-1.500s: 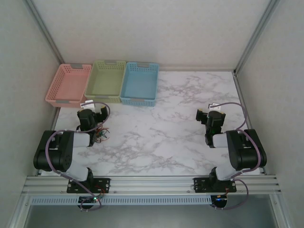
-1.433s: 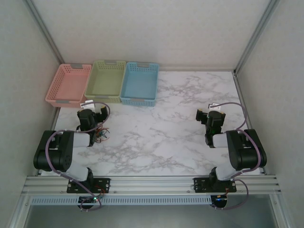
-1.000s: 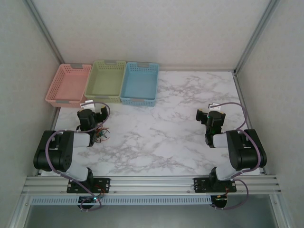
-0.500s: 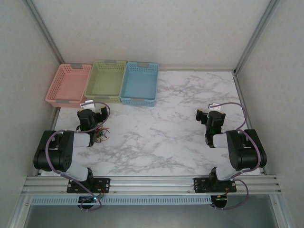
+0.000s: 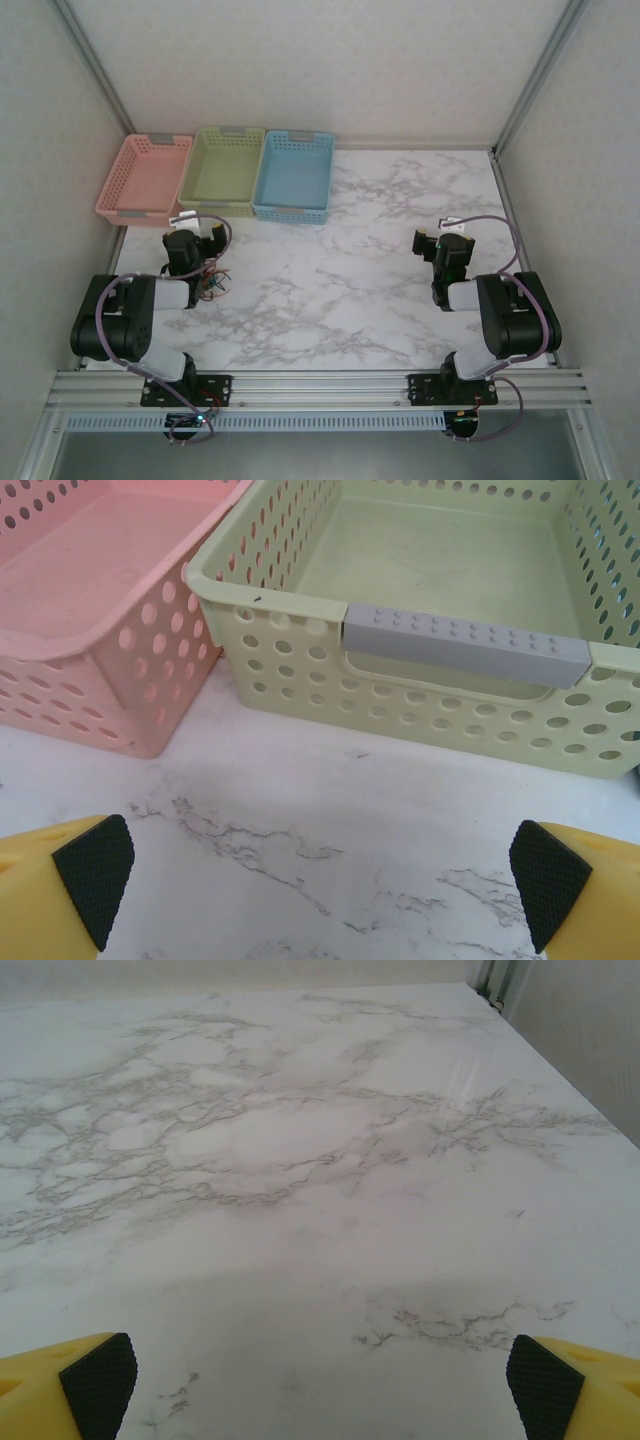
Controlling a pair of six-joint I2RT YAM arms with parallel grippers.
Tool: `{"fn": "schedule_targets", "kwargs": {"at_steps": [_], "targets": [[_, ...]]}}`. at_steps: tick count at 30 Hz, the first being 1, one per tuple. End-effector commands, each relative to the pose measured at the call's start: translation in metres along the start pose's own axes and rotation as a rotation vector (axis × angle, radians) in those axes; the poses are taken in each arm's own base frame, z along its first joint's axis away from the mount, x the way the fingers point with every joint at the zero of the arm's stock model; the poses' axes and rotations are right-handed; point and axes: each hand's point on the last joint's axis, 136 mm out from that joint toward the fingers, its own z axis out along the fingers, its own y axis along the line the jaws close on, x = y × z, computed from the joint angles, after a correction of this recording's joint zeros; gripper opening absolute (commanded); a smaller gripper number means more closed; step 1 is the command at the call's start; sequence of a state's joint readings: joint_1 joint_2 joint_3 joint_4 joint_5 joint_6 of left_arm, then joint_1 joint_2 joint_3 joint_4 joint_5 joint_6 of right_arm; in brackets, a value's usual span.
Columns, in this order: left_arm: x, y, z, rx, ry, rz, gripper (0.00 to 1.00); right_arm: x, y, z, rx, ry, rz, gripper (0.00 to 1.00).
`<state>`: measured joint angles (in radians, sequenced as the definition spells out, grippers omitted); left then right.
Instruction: Untangle the cables
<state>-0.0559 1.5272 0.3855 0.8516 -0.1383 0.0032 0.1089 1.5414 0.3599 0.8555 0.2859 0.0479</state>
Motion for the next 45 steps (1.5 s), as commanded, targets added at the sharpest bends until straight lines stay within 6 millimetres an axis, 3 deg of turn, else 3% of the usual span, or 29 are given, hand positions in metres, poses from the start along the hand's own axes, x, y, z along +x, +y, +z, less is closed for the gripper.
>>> {"fn": "schedule_targets", "kwargs": {"at_steps": [1,13,16,18,20,22,25,27,29,32,35,41,45], "targets": [[-0.003,-0.001,0.003,0.007,0.0,-0.016,1.0,-0.009,0.0,0.002,-0.001,-0.024,0.013,0.99],[-0.006,0.0,0.001,-0.01,-0.013,-0.013,1.0,-0.012,0.002,0.001,-0.006,-0.032,0.006,0.99],[-0.041,0.004,-0.023,-0.118,-0.014,0.009,1.0,-0.029,0.001,-0.012,0.023,-0.051,-0.017,0.99],[-0.07,0.014,-0.04,-0.184,-0.011,-0.102,1.0,-0.042,-0.005,-0.023,0.052,-0.028,0.002,0.99],[-0.096,0.008,-0.056,-0.155,-0.039,-0.156,1.0,-0.069,-0.008,-0.039,0.051,-0.061,0.085,0.99],[-0.117,0.006,-0.071,-0.134,-0.092,-0.219,1.0,-0.081,-0.003,-0.054,-0.002,-0.075,0.136,0.99],[-0.143,0.024,-0.096,-0.192,-0.144,-0.374,1.0,-0.083,-0.003,-0.069,-0.026,-0.055,0.182,0.99],[-0.161,0.024,-0.1,-0.157,-0.125,-0.412,1.0,-0.073,-0.006,-0.072,-0.016,-0.023,0.208,0.99],[-0.173,0.02,-0.089,-0.132,-0.032,-0.404,1.0,-0.063,-0.008,-0.074,-0.008,-0.008,0.22,0.99],[-0.183,0.014,-0.052,-0.112,0.138,-0.403,1.0,-0.046,-0.015,-0.075,0.025,0.011,0.234,0.98],[-0.189,0.015,-0.014,-0.107,0.21,-0.421,1.0,-0.044,-0.016,-0.074,0.033,0.012,0.238,0.98],[-0.177,0.024,0.063,-0.142,0.368,-0.429,0.97,-0.043,-0.02,-0.076,0.05,0.007,0.248,0.99],[-0.16,0.039,0.101,-0.163,0.443,-0.427,0.92,-0.041,-0.027,-0.078,0.092,0.005,0.264,0.99]]}}
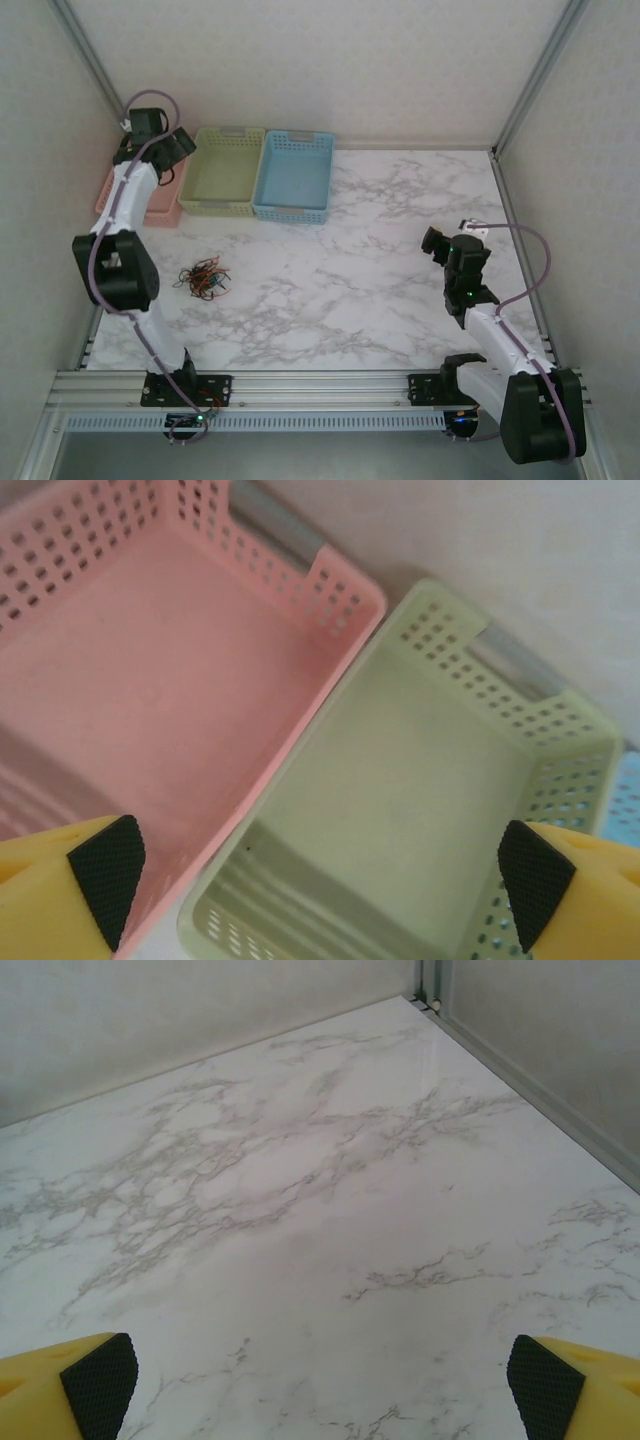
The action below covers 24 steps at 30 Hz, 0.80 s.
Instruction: Untangle the cables
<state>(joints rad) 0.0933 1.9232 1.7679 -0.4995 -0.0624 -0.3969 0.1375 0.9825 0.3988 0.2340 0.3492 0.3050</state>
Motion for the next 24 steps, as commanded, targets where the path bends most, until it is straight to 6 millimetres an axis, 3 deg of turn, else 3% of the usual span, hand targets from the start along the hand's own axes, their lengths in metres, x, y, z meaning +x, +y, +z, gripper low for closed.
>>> {"fn": "schedule_targets", "kwargs": {"at_steps": [1,5,11,24], "targets": [[0.009,0.015,0.018,-0.021,0.113,-0.004,0.92,0.001,-0.012,-0.004,0.059,-0.013,0.029,0.99],[0.007,0.024,0.047,-0.02,0.149,-0.026,0.92,0.001,-0.015,-0.004,0.078,-0.013,0.036,0.99],[0.029,0.014,0.081,0.052,0.284,-0.008,0.88,0.002,-0.015,-0.004,0.075,-0.008,0.041,0.99],[0.06,-0.018,0.108,0.209,0.404,-0.03,0.8,0.005,-0.012,-0.002,0.067,0.022,0.042,0.99]]}}
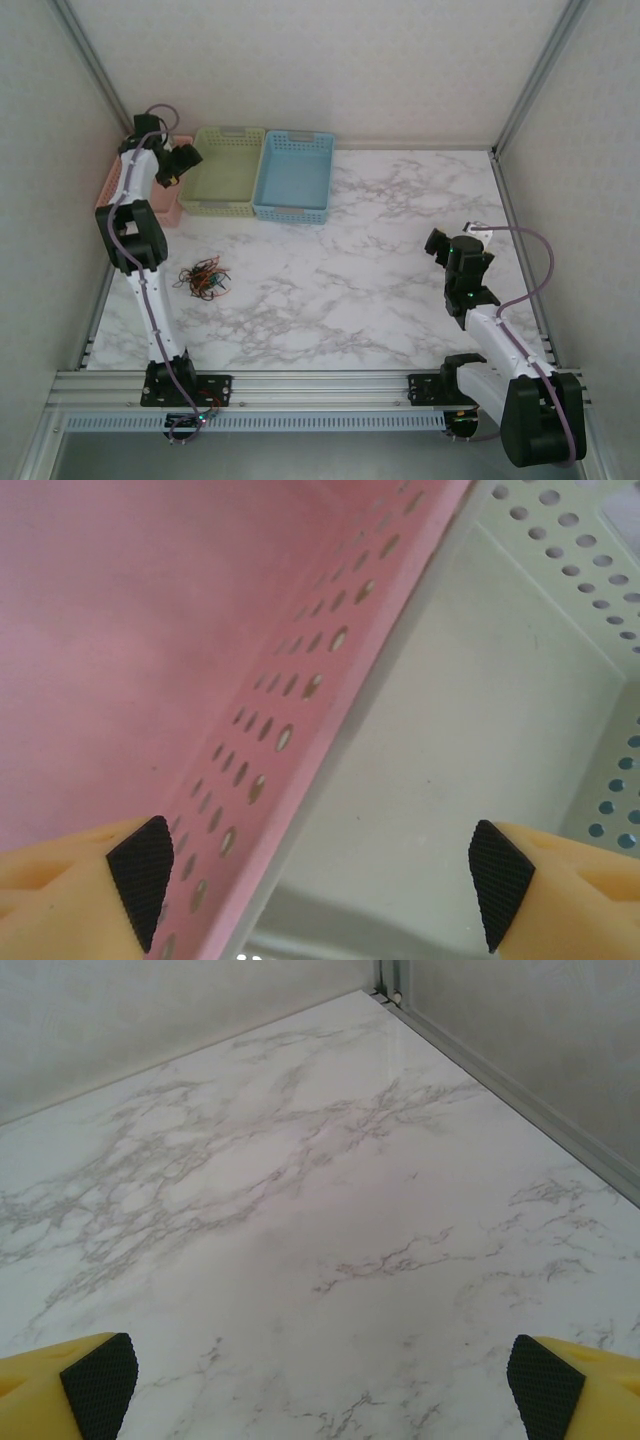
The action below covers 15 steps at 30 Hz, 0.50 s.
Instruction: Untangle the cables
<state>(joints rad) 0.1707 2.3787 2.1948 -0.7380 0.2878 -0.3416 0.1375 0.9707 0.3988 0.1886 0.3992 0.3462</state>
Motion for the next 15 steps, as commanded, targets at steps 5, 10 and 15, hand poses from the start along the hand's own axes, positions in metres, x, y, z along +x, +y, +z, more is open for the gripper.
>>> {"fn": "schedule_targets", "kwargs": {"at_steps": [5,10,15], "targets": [[0.016,-0.03,0.016,0.076,0.065,0.018,0.8,0.001,-0.001,0.0,0.01,0.011,0.013,0.99],[0.026,-0.06,0.022,0.132,0.086,0.02,0.8,0.0,0.0,0.001,0.01,0.013,0.013,0.99],[0.042,-0.086,0.027,0.139,0.102,0.042,0.8,0.001,0.0,0.001,0.011,0.017,0.012,0.99]]}}
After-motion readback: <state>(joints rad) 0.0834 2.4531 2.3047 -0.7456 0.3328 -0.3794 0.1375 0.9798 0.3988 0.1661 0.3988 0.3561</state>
